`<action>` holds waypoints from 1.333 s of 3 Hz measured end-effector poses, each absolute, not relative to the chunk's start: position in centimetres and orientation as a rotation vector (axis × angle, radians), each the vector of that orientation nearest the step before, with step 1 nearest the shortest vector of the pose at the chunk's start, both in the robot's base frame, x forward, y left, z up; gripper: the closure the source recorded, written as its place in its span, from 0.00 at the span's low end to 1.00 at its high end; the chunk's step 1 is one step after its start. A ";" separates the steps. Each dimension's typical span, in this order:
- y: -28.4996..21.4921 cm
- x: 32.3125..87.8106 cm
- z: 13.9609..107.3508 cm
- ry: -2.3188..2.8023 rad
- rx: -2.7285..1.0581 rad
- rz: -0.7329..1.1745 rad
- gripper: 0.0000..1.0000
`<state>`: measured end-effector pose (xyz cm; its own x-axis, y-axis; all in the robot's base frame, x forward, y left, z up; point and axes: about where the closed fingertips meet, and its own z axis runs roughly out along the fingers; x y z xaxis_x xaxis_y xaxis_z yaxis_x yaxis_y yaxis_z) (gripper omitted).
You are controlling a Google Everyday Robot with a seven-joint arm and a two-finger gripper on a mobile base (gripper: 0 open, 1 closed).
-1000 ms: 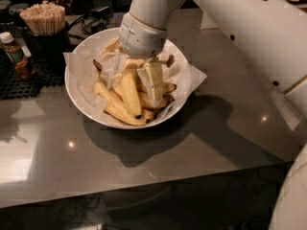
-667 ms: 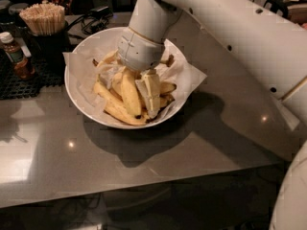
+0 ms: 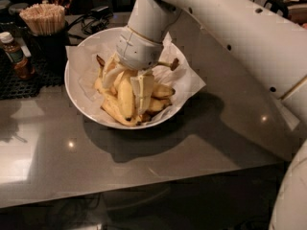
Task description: Pick banana from white bowl
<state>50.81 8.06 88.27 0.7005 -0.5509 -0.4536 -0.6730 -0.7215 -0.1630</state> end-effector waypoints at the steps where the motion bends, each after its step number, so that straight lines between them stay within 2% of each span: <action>1: 8.1 50.8 88.3 0.963 -2.594 0.543 0.65; 2: 8.0 50.7 89.3 0.979 -2.566 0.478 0.88; 3: 7.4 49.9 91.5 1.012 -2.526 0.359 1.00; 4: 7.3 49.0 94.9 1.029 -2.513 0.229 1.00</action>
Offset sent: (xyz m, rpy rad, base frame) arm -0.0078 -0.0096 0.0268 0.0054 -0.0948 -0.0623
